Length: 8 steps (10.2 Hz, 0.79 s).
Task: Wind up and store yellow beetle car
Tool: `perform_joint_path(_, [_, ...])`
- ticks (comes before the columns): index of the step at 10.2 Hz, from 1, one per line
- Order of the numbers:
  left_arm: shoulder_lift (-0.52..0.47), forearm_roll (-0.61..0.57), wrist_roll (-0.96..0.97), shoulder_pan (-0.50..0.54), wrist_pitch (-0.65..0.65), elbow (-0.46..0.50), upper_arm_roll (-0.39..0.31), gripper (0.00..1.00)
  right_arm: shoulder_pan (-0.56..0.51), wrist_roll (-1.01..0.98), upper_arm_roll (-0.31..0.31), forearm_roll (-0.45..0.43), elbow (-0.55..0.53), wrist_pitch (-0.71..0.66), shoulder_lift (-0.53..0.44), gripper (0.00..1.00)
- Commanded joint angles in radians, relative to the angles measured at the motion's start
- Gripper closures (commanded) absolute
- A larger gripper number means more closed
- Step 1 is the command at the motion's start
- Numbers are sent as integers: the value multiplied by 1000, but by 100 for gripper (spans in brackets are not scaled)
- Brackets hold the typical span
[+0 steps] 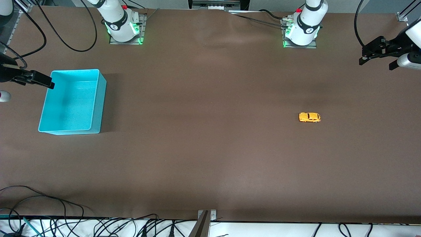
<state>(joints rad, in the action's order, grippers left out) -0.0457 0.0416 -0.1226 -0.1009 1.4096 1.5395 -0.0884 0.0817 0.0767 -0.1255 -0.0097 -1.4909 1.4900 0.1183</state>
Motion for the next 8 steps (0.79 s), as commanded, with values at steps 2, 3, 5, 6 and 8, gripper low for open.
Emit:
perform_joint_path(2, [7, 9, 8, -6, -18, -19, 2, 0, 1, 12, 1, 17, 3, -16, -6, 0])
perform_joint_path(3, [7, 9, 8, -5, -18, -19, 2, 0, 1, 12, 1, 17, 3, -16, -6, 0])
perform_joint_path(5, [7, 9, 8, 0, -18, -19, 2, 0, 1, 15, 0, 19, 3, -17, -6, 0])
perform_joint_path(6, [7, 9, 6, 3, -18, -19, 2, 0, 1, 15, 0, 17, 1, -20, -6, 0])
perform_joint_path(8, [7, 9, 6, 3, -18, -19, 2, 0, 1, 17, 0, 17, 1, -23, -6, 0])
